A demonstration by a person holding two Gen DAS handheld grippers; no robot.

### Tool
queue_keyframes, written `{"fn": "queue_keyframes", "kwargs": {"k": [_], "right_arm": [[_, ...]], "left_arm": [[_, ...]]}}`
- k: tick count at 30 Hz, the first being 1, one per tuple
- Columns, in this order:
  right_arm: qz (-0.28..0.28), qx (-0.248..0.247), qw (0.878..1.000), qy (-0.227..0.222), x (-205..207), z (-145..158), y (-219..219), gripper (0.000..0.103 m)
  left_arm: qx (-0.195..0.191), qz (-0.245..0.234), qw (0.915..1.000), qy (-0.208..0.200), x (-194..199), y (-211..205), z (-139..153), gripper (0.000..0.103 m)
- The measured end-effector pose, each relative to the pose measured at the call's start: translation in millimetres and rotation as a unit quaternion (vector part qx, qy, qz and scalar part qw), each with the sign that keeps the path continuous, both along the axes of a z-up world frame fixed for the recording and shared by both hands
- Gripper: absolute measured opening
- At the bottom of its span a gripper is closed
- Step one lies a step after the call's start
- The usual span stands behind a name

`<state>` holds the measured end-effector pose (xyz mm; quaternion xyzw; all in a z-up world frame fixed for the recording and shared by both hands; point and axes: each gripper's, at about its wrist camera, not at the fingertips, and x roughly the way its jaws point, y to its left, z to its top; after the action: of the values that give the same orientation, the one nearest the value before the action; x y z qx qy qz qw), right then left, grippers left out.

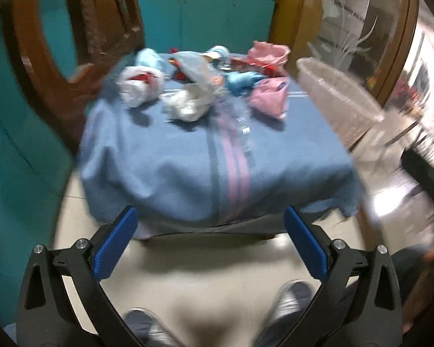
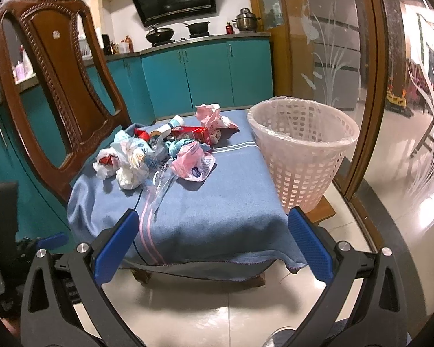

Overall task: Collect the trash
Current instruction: 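Grasp the clear plastic bag with the left tool and lift it, then grasp the pink printed packet with the right tool while the left tool holds the clear bag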

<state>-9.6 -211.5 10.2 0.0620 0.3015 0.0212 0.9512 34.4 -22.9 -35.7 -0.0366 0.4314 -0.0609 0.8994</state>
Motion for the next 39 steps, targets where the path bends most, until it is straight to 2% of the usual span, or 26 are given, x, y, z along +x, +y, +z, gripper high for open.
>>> {"fn": "queue_keyframes", "kwargs": {"k": [3, 9, 10, 11, 12, 14, 15, 17, 18, 19, 21, 24, 27, 31, 36, 37, 38, 39], "right_arm": [[-0.002, 0.015, 1.0, 0.003, 4, -1, -6, 0.101], [-0.003, 0.028, 1.0, 0.012, 12, -4, -15, 0.1], [-0.003, 0.03, 0.999, 0.014, 13, -5, -15, 0.1], [-0.003, 0.03, 0.999, 0.016, 15, -7, -16, 0.1], [-0.002, 0.03, 0.999, 0.018, 16, -8, -16, 0.1], [-0.002, 0.029, 0.999, 0.023, 18, -10, -17, 0.1], [-0.003, 0.027, 0.999, 0.026, 20, -11, -17, 0.1], [-0.001, 0.023, 0.999, 0.029, 22, -13, -17, 0.1], [0.0, 0.017, 0.999, 0.031, 23, -13, -16, 0.1], [0.0, 0.012, 0.999, 0.031, 23, -14, -16, 0.1], [0.004, 0.0, 0.999, 0.033, 28, -14, -14, 0.1], [0.016, -0.005, 0.999, 0.042, 45, -12, -9, 0.1], [0.032, 0.028, 0.997, 0.069, 79, -15, -2, 0.1], [0.042, 0.026, 0.993, 0.103, 128, -26, 23, 0.1], [0.039, -0.005, 0.991, 0.128, 185, -49, 50, 0.1], [0.038, -0.004, 0.991, 0.127, 195, -55, 51, 0.098], [0.037, -0.008, 0.991, 0.126, 201, -59, 52, 0.089], [0.038, -0.017, 0.99, 0.131, 208, -65, 54, 0.065]], "left_arm": [[-0.015, -0.005, 0.9997, -0.016, 21, -10, 6, 0.1], [-0.038, 0.001, 0.9992, -0.009, 76, -24, 2, 0.1], [-0.038, 0.0, 0.9992, -0.008, 86, -27, -1, 0.097], [-0.037, -0.003, 0.9993, -0.005, 95, -31, -3, 0.088], [-0.035, -0.006, 0.9994, 0.001, 104, -34, -7, 0.084], [-0.028, -0.013, 0.9993, 0.019, 123, -43, -18, 0.064], [-0.025, -0.013, 0.9993, 0.024, 128, -44, -22, 0.057], [-0.022, -0.02, 0.9988, 0.038, 136, -46, -31, 0.022], [-0.022, -0.024, 0.9986, 0.042, 136, -46, -33, 0.014], [-0.024, -0.028, 0.9985, 0.041, 135, -46, -32, 0.011], [-0.024, -0.035, 0.9987, 0.028, 129, -42, -24, 0.007], [-0.022, -0.045, 0.9987, -0.006, 117, -32, 5, 0.005], [-0.023, -0.039, 0.9975, -0.055, 103, -13, 40, 0.004], [0.0, -0.01, 0.9919, -0.127, 83, 15, 81, 0.004], [-0.003, 0.01, 0.9911, -0.133, 81, 43, 92, 0.004], [-0.007, 0.012, 0.9918, -0.127, 83, 47, 88, 0.004], [-0.01, 0.011, 0.9925, -0.121, 85, 48, 86, 0.004], [-0.011, 0.009, 0.9932, -0.115, 88, 49, 83, 0.003]]}}
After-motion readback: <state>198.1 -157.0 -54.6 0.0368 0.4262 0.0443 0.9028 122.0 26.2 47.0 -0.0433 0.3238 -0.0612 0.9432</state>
